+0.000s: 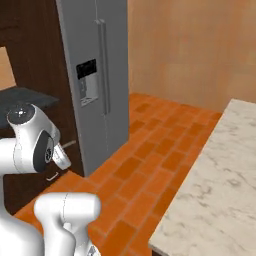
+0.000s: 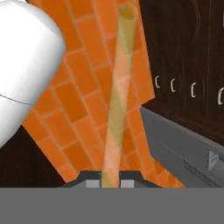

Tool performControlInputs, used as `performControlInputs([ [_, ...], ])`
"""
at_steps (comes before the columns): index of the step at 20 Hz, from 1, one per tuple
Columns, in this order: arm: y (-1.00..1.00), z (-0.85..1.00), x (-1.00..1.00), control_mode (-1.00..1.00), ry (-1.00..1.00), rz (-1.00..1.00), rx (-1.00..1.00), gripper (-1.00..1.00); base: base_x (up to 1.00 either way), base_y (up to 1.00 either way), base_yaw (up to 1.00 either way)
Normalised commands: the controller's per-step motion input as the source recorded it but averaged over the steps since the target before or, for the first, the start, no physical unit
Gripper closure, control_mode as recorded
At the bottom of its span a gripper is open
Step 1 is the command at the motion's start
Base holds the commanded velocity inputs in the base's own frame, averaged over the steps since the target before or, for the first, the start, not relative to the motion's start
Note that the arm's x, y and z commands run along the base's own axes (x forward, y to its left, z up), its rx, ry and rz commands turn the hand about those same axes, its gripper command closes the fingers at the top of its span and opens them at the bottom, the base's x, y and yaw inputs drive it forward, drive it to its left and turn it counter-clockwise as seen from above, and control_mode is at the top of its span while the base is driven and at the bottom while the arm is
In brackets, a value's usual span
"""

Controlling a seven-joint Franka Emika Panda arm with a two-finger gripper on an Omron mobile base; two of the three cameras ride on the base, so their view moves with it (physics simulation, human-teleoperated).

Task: Take a straw from the drawer in front and place it inside the glass cup on the dining counter.

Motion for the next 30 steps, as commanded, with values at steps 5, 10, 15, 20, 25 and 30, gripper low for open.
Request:
performControlInputs([
  [5, 0.0, 0.0, 0.0, 1.0, 0.0, 0.0, 0.0, 1.0, 1.0, 0.06, -0.56],
  [10, 0.0, 0.0, 0.0, 1.0, 0.0, 0.0, 0.0, 1.0, 1.0, 0.62, -0.45],
  [15, 0.0, 0.0, 0.0, 1.0, 0.0, 0.0, 0.0, 1.0, 1.0, 0.95, -0.37],
  [20, 0.0, 0.0, 0.0, 1.0, 0.0, 0.0, 0.0, 1.0, 1.0, 0.48, -0.46],
  [25, 0.0, 0.0, 0.0, 1.0, 0.0, 0.0, 0.0, 1.0, 1.0, 0.07, -0.48],
  [30, 0.0, 0.0, 0.0, 1.0, 0.0, 0.0, 0.0, 1.0, 1.0, 0.44, -0.43],
])
